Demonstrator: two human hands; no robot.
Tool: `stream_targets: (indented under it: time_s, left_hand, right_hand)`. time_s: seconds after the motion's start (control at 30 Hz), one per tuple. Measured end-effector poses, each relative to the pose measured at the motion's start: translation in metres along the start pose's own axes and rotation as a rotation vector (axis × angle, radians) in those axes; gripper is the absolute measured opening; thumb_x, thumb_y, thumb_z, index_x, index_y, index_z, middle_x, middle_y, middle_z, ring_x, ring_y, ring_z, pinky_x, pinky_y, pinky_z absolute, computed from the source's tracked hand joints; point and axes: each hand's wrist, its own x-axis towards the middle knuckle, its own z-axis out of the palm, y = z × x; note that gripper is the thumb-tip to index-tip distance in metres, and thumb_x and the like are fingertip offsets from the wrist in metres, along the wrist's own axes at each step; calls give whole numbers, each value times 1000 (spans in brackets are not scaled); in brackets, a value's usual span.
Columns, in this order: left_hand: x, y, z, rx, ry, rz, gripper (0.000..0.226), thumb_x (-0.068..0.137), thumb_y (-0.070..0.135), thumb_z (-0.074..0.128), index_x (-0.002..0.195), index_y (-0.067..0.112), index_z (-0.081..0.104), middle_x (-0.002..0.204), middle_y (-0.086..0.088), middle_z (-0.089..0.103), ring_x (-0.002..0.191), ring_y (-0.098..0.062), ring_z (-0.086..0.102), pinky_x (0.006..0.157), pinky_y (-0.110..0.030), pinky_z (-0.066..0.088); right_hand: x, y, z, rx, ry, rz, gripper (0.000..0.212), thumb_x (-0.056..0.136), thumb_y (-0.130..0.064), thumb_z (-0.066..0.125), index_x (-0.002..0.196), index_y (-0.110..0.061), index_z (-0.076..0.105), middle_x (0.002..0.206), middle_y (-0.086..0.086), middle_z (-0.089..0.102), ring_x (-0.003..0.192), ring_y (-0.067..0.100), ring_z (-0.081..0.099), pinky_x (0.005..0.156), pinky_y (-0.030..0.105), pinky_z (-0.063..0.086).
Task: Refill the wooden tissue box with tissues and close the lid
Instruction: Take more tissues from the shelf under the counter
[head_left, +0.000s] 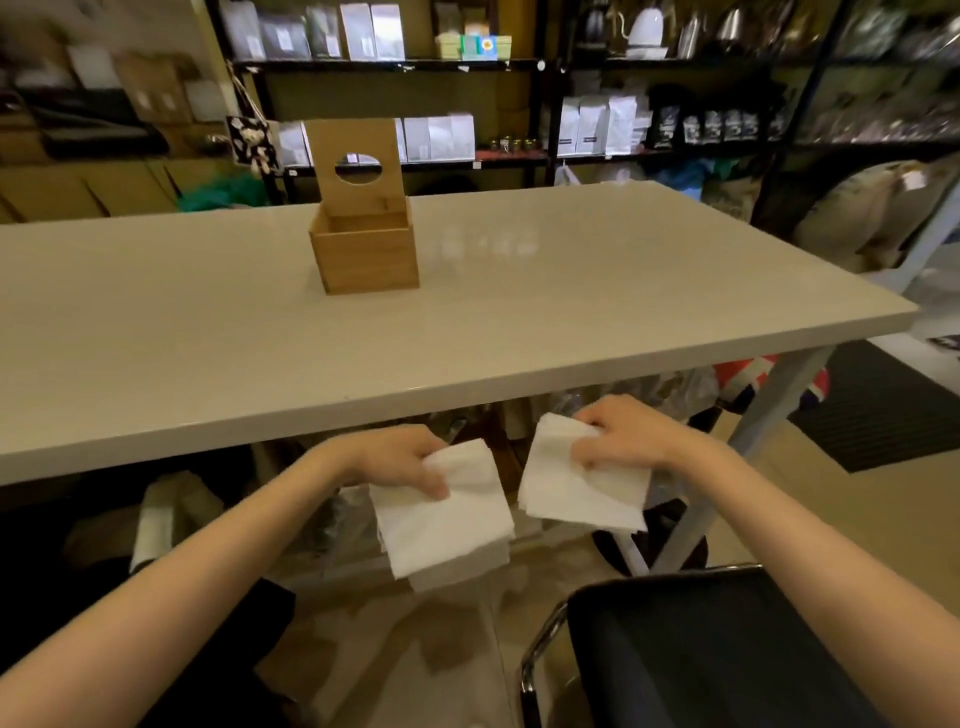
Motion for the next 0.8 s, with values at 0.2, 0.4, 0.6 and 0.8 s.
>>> stream_targets:
  time_s: [0.2, 0.4, 0.6, 0.8]
  left_hand:
    - [-57, 29, -52, -55, 124, 1, 5, 83, 23, 59, 86, 26, 57, 89, 6, 64, 81, -11, 64, 69, -19, 51]
    - [-78, 33, -120, -46, 161, -27, 13, 84, 25, 59, 96, 22, 62, 93, 8, 67, 87, -9, 65, 71, -18, 54]
    - [-72, 16, -193, -11, 228, -50, 14, 81, 20, 62, 95, 19, 64, 90, 6, 68, 82, -9, 66, 67, -16, 55]
    - [-68, 8, -265, 39, 362, -48, 11, 77, 22, 67, 87, 19, 66, 85, 4, 70, 78, -14, 68, 63, -18, 55]
  right_hand:
    - [-13, -55, -51, -37, 71, -104, 15, 81, -23, 57, 83, -10, 64, 80, 5, 61, 68, 18, 54, 56, 21, 39]
    - [19, -93, -97, -51, 141, -171, 23, 69, -31, 56, 65, -10, 63, 66, 2, 57, 62, 17, 50, 58, 27, 38]
    - [80, -121, -136, -82, 112, -196, 20, 61, -31, 50, 58, -15, 60, 60, -4, 56, 60, 11, 50, 62, 24, 40]
    - [135, -140, -166, -115, 101, -198, 24, 82, -16, 54, 58, -16, 57, 67, -1, 55, 66, 11, 50, 63, 20, 37]
